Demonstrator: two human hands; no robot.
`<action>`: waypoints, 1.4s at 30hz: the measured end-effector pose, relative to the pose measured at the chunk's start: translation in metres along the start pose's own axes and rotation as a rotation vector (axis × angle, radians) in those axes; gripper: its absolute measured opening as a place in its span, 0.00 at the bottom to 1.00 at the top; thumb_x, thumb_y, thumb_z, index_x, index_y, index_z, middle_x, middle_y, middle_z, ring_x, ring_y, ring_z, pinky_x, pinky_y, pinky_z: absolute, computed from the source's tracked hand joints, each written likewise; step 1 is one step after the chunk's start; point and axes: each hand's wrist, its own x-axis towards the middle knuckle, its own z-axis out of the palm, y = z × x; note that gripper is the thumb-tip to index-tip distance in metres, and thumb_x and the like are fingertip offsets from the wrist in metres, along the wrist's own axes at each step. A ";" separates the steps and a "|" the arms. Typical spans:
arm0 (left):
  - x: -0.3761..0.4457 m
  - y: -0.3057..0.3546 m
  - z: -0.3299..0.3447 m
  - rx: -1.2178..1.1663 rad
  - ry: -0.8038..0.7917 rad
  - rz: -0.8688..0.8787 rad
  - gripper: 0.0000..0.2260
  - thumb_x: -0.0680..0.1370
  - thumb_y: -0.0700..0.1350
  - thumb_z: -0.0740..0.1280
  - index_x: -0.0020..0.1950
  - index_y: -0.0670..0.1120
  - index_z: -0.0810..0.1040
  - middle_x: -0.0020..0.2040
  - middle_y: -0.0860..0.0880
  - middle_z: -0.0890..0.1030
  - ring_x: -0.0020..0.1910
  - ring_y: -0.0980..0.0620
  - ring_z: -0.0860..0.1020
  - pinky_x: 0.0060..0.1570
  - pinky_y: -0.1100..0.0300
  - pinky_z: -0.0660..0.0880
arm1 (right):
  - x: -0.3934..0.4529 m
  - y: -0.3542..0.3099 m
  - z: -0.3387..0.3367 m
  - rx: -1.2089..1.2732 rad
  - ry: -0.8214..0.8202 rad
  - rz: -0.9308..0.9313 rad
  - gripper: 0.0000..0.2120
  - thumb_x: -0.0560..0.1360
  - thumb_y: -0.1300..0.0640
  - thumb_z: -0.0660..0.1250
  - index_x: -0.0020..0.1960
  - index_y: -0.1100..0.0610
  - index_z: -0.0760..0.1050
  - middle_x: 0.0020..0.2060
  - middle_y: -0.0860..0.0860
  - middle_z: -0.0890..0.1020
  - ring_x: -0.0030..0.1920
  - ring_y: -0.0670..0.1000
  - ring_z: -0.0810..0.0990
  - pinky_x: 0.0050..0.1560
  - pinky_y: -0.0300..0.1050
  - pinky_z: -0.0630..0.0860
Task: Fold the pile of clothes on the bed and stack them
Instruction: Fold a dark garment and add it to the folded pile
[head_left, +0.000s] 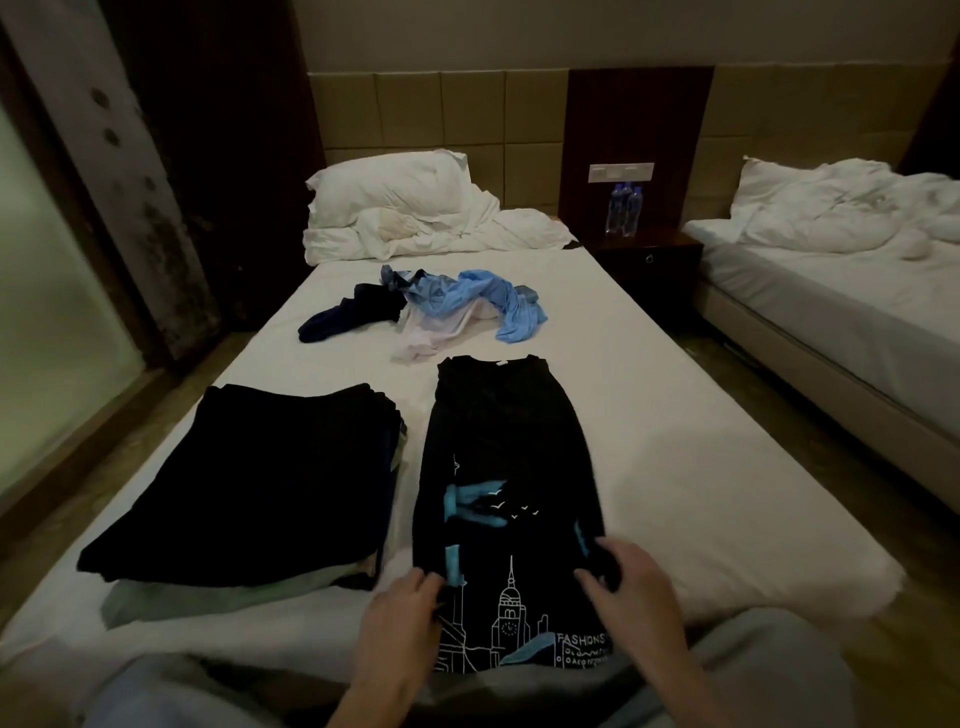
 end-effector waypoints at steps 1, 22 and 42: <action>0.001 0.002 0.003 0.064 -0.069 0.105 0.18 0.79 0.52 0.64 0.69 0.56 0.71 0.65 0.57 0.71 0.62 0.56 0.71 0.63 0.62 0.66 | -0.002 -0.001 0.007 -0.054 -0.100 -0.096 0.27 0.74 0.42 0.71 0.70 0.48 0.72 0.62 0.45 0.77 0.62 0.47 0.74 0.63 0.40 0.68; 0.016 -0.035 0.013 -0.299 -0.226 0.092 0.21 0.79 0.42 0.65 0.67 0.59 0.64 0.61 0.52 0.80 0.59 0.55 0.78 0.59 0.57 0.75 | 0.006 0.031 0.026 -0.361 -0.366 -0.369 0.24 0.71 0.60 0.65 0.67 0.50 0.69 0.58 0.51 0.80 0.58 0.54 0.79 0.51 0.44 0.75; 0.256 -0.020 -0.073 -1.182 0.343 -0.378 0.06 0.79 0.44 0.70 0.53 0.43 0.81 0.48 0.45 0.84 0.50 0.46 0.83 0.56 0.49 0.79 | 0.245 -0.077 -0.014 0.402 0.087 0.044 0.12 0.74 0.53 0.72 0.39 0.61 0.79 0.32 0.54 0.81 0.32 0.49 0.75 0.34 0.46 0.68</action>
